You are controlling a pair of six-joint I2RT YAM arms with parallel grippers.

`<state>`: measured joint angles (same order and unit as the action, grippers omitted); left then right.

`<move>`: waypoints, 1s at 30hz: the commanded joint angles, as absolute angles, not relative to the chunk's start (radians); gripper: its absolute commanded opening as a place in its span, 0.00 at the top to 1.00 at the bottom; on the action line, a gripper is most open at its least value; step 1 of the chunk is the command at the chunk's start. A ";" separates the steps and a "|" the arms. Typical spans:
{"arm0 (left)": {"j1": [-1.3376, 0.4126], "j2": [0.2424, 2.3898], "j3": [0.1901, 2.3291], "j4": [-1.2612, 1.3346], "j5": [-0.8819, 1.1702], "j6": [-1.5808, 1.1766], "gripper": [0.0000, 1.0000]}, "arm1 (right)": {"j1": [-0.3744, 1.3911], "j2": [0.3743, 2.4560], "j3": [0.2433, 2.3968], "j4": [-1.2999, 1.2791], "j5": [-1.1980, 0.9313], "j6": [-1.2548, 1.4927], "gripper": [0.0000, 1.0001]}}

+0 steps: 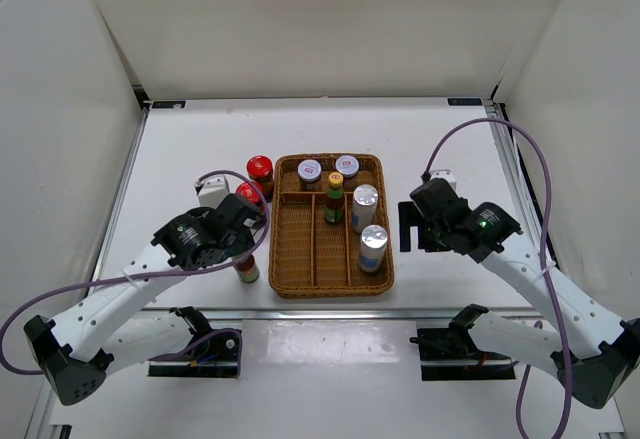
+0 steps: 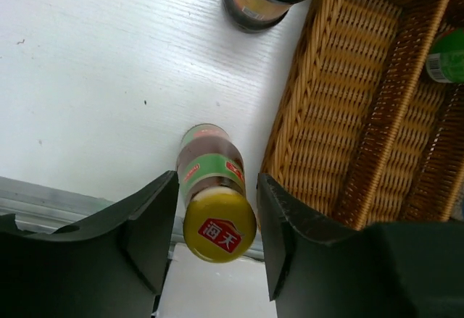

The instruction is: Organize the condiment bottles

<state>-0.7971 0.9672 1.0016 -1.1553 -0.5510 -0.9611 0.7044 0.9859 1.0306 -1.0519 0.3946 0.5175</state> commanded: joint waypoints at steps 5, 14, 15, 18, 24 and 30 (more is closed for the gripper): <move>-0.764 0.951 0.992 -1.111 -0.526 -0.874 0.68 | 0.719 1.002 1.025 -1.043 0.420 0.523 0.00; -0.764 0.969 1.300 -1.198 -0.516 -0.723 0.89 | 0.719 1.022 1.025 -1.052 0.420 0.532 0.00; -0.775 0.986 1.336 -1.198 -0.503 -0.723 0.89 | 0.719 1.022 1.025 -1.052 0.429 0.532 0.00; -0.837 1.086 1.480 -1.198 -0.485 -0.701 0.89 | 0.719 1.022 1.025 -1.052 0.430 0.532 0.00; -0.969 1.260 1.537 -1.000 -0.443 -0.701 0.89 | 0.719 1.022 1.025 -1.062 0.439 0.541 0.00; -1.020 1.422 1.548 -0.845 -0.423 -0.680 0.89 | 0.719 1.022 1.025 -1.062 0.449 0.541 0.00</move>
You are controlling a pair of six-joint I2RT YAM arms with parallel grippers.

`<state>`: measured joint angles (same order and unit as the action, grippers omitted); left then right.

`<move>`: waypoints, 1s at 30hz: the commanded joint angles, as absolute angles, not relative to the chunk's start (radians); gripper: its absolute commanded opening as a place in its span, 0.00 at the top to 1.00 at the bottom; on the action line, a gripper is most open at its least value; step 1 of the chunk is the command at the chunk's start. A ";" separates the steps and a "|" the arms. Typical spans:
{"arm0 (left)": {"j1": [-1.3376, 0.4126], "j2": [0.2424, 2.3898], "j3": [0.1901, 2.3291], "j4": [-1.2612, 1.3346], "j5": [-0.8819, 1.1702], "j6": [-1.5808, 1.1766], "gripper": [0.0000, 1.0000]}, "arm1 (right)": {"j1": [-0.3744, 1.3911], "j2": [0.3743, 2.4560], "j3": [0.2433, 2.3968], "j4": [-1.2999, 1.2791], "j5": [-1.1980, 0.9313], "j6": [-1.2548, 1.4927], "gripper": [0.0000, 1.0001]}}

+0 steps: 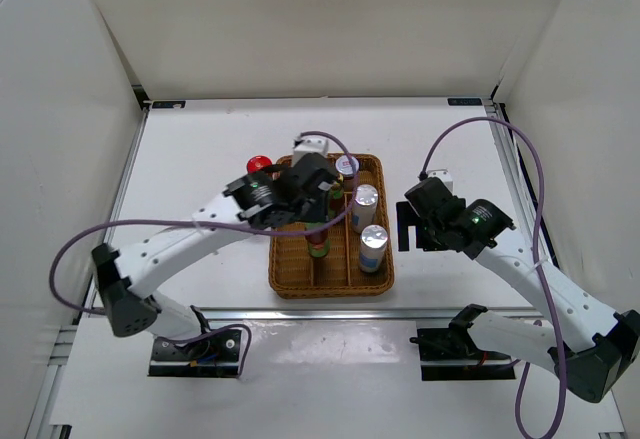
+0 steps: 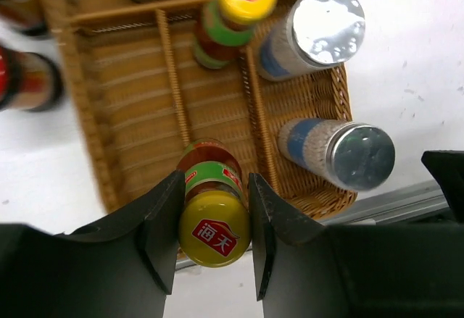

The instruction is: Organize the condiment bottles

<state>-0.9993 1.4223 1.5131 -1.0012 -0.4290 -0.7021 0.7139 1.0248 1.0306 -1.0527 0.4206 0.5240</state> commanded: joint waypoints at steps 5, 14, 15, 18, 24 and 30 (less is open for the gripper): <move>-1.029 1.486 1.548 -0.773 -0.423 -0.670 0.89 | 0.719 1.012 1.025 -1.062 0.449 0.551 0.00; -1.029 1.531 1.439 -0.677 -0.442 -0.680 0.89 | 0.729 1.012 1.025 -1.062 0.449 0.551 0.00; -1.029 1.531 1.430 -0.676 -0.442 -0.680 0.86 | 0.729 1.012 1.025 -1.062 0.449 0.551 0.00; -1.029 1.540 1.410 -0.676 -0.442 -0.680 0.72 | 0.729 1.012 1.025 -1.062 0.449 0.551 0.00; -1.029 1.539 1.391 -0.676 -0.452 -0.680 0.00 | 0.729 1.012 1.025 -1.062 0.449 0.551 0.00; -1.040 1.363 1.382 -0.712 -0.538 -0.652 0.00 | 0.738 1.003 1.025 -1.062 0.449 0.551 0.00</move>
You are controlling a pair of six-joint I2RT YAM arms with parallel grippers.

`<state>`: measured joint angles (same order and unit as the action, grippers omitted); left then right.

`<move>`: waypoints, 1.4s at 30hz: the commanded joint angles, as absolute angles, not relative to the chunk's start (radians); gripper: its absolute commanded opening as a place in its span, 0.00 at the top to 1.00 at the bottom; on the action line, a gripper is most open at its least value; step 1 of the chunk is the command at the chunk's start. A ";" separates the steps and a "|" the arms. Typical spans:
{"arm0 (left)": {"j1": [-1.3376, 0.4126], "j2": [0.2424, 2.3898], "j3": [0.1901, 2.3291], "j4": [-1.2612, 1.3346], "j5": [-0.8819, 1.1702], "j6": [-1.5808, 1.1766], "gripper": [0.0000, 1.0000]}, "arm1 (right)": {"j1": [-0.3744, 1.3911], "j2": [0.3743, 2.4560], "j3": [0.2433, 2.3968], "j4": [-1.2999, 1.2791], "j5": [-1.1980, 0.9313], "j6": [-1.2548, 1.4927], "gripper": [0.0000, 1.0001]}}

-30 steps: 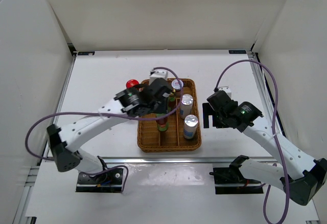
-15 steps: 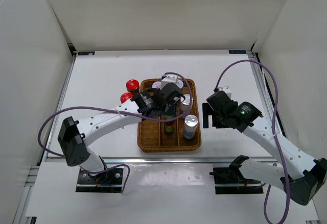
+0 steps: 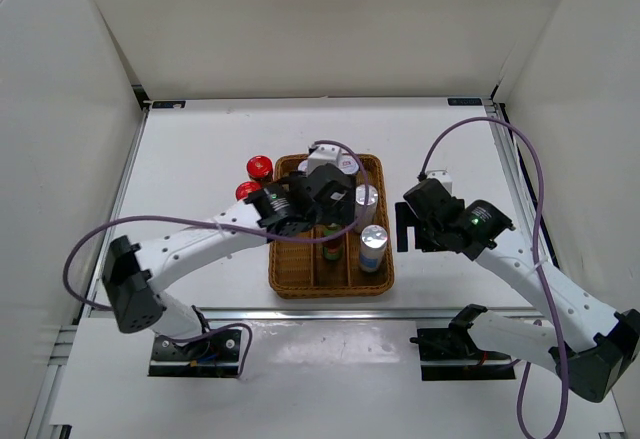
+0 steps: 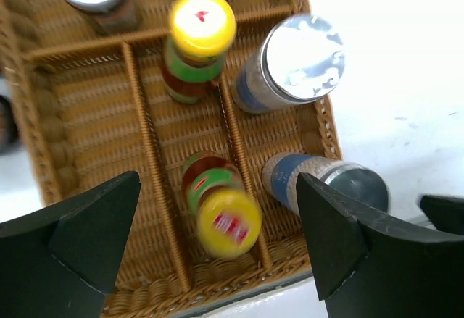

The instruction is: Organize the condiment bottles

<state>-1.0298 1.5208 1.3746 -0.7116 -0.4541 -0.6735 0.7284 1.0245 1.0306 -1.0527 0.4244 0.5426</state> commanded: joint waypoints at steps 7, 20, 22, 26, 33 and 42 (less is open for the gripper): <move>-0.916 1.175 1.349 -0.804 -0.629 -0.583 0.00 | 0.738 1.003 1.025 -1.062 0.459 0.551 0.00; -0.436 1.397 1.354 -0.747 -0.264 -0.448 0.00 | 0.738 1.003 1.025 -1.062 0.449 0.551 0.00; -0.425 1.458 1.396 -0.736 -0.278 -0.434 0.00 | 0.738 1.012 1.025 -1.062 0.440 0.551 0.00; -0.402 1.564 1.439 -0.727 -0.265 -0.411 0.00 | 0.747 1.012 1.025 -1.062 0.440 0.551 0.00; -0.368 1.681 1.454 -0.699 -0.229 -0.411 0.00 | 0.747 1.012 1.025 -1.062 0.449 0.551 0.00; -0.316 1.727 1.468 -0.658 -0.134 -0.381 0.23 | 0.747 1.022 1.025 -1.062 0.449 0.551 0.00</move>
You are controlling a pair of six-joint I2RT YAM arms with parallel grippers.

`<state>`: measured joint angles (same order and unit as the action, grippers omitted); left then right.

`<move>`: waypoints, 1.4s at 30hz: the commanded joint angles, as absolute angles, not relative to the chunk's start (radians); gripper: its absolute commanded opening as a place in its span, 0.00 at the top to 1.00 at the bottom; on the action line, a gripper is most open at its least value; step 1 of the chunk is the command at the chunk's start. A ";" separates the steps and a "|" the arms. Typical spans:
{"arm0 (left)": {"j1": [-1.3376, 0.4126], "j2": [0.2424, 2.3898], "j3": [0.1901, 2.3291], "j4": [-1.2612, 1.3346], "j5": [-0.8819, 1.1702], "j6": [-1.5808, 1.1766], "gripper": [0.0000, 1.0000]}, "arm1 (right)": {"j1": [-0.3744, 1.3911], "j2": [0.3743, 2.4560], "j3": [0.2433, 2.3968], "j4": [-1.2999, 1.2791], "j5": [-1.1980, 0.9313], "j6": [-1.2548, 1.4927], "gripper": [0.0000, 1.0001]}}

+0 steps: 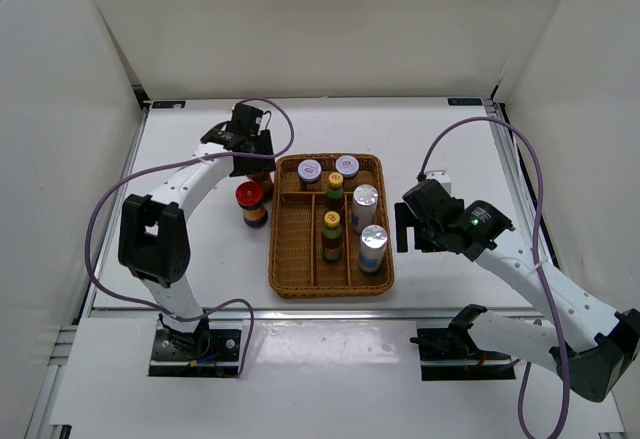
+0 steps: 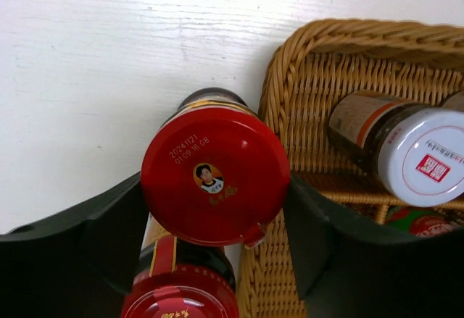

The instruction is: Organize the condiment bottles

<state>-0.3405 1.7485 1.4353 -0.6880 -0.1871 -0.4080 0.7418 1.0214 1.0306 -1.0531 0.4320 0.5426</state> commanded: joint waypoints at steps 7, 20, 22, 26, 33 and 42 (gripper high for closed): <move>-0.316 1.603 1.572 -0.676 -0.182 -0.321 0.79 | 0.747 1.022 1.025 -1.062 0.449 0.551 0.00; -0.535 1.298 1.548 -0.712 -0.144 -0.363 0.89 | 0.747 1.049 1.025 -1.062 0.449 0.551 0.00; -0.580 1.286 1.465 -0.701 -0.166 -0.383 0.89 | 0.747 1.049 1.025 -1.062 0.459 0.551 0.00; -0.615 1.285 1.358 -0.692 -0.212 -0.420 0.89 | 0.747 1.049 1.025 -1.062 0.459 0.551 0.00; -0.647 1.316 1.233 -0.620 -0.232 -0.472 0.89 | 0.747 1.058 1.025 -1.071 0.459 0.551 0.00; -0.687 1.462 1.223 -0.581 -0.241 -0.482 0.84 | 0.747 1.058 1.025 -1.071 0.459 0.551 0.00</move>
<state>-0.6754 1.4467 1.1919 -0.6674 -0.2066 -0.4679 0.7418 1.0565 1.0306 -1.0565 0.4366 0.5426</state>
